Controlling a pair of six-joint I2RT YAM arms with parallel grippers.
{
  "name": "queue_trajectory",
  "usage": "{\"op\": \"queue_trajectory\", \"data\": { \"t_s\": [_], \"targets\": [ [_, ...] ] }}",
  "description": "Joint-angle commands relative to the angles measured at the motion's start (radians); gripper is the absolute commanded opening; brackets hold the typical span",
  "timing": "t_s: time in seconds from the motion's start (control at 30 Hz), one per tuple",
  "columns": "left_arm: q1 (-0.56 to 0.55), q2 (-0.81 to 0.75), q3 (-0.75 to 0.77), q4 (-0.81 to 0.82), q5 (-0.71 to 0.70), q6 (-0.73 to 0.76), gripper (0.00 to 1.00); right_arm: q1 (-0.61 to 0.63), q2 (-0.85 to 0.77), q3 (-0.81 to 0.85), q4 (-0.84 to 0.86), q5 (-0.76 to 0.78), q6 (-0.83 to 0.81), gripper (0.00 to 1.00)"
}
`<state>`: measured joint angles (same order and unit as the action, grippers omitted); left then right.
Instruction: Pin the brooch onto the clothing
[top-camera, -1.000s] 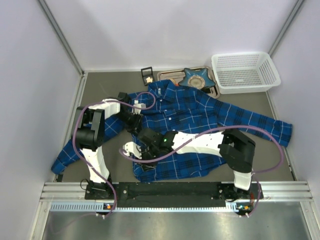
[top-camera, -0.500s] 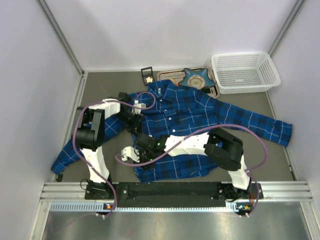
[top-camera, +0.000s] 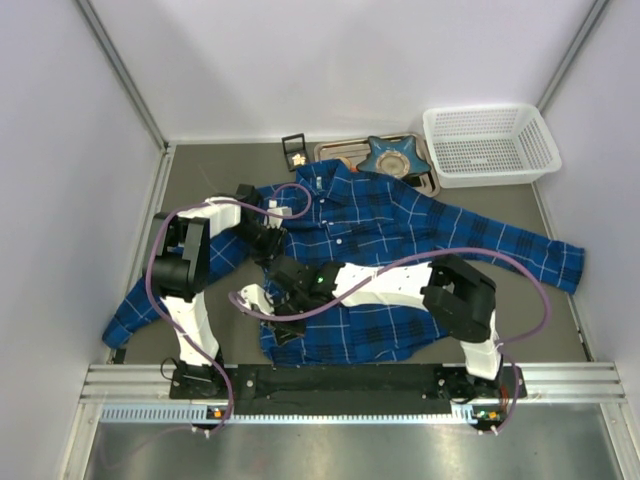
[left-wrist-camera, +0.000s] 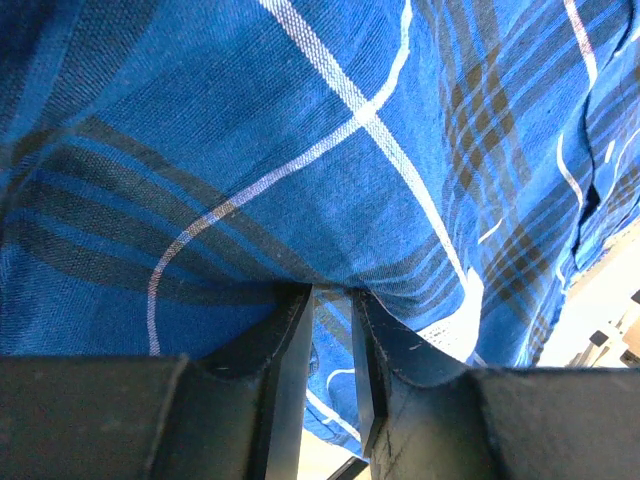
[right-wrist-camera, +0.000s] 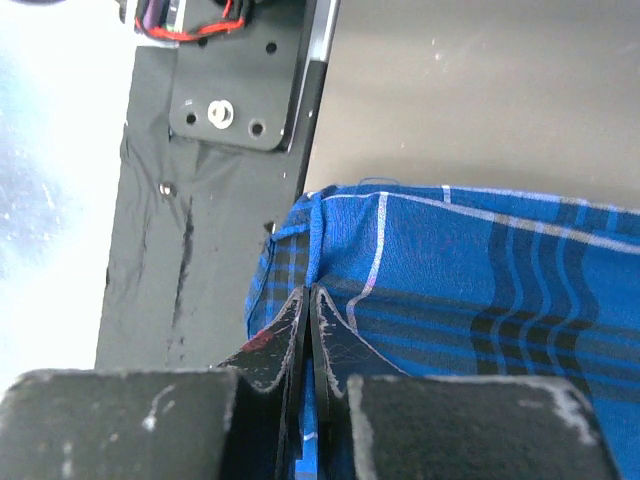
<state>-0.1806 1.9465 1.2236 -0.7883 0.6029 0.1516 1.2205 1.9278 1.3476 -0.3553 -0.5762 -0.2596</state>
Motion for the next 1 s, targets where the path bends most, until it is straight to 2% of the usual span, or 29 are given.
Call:
{"op": "queue_trajectory", "data": {
  "t_s": [0.0,0.03,0.1,0.13,0.23,0.27,0.33,0.4,0.47,0.5,0.67,0.7,0.77,0.8,0.97],
  "targets": [
    [-0.010,0.078,-0.030,0.141,-0.187,0.065,0.30,0.007,0.082,0.097,-0.017,-0.139,0.042,0.01],
    [-0.010,0.078,-0.030,0.141,-0.187,0.066,0.30,0.007,0.124,0.125,-0.027,-0.137,0.046,0.11],
    [-0.010,0.078,-0.030,0.139,-0.193,0.065,0.31,0.007,0.155,0.148,-0.050,-0.133,0.049,0.17],
    [-0.010,0.077,-0.032,0.139,-0.195,0.068,0.31,0.007,0.164,0.153,-0.053,-0.125,0.049,0.24],
    [-0.010,0.075,-0.032,0.133,-0.198,0.071,0.31,0.005,0.166,0.140,-0.069,-0.114,0.042,0.27],
    [-0.010,0.075,-0.032,0.132,-0.198,0.072,0.31,0.004,0.148,0.136,-0.073,-0.114,0.037,0.28],
    [-0.010,0.066,-0.030,0.129,-0.195,0.074,0.33,-0.022,0.111,0.110,-0.082,-0.122,0.031,0.39],
    [-0.008,0.051,-0.026,0.132,-0.184,0.074,0.36,-0.061,0.025,0.096,-0.103,-0.149,0.048,0.50],
    [-0.008,0.020,-0.016,0.123,-0.167,0.078,0.42,-0.126,-0.050,0.088,-0.129,-0.183,0.053,0.55],
    [-0.008,0.008,-0.001,0.107,-0.158,0.081,0.43,-0.151,-0.137,0.082,-0.175,-0.194,0.030,0.60],
    [-0.007,-0.096,0.057,0.029,-0.109,0.134,0.52,-0.341,-0.357,0.030,-0.402,-0.200,-0.098,0.64],
    [-0.005,-0.113,0.063,0.015,-0.098,0.146,0.53,-0.416,-0.384,-0.003,-0.451,-0.183,-0.160,0.64],
    [-0.002,-0.178,0.056,-0.011,-0.063,0.199,0.54,-0.490,-0.450,-0.054,-0.554,-0.099,-0.222,0.63],
    [0.003,-0.199,0.034,-0.015,-0.054,0.215,0.55,-0.569,-0.466,-0.115,-0.577,-0.062,-0.281,0.61],
    [0.012,-0.319,-0.058,-0.066,0.018,0.359,0.55,-0.789,-0.517,-0.294,-0.629,0.116,-0.386,0.56]
  ]
}}
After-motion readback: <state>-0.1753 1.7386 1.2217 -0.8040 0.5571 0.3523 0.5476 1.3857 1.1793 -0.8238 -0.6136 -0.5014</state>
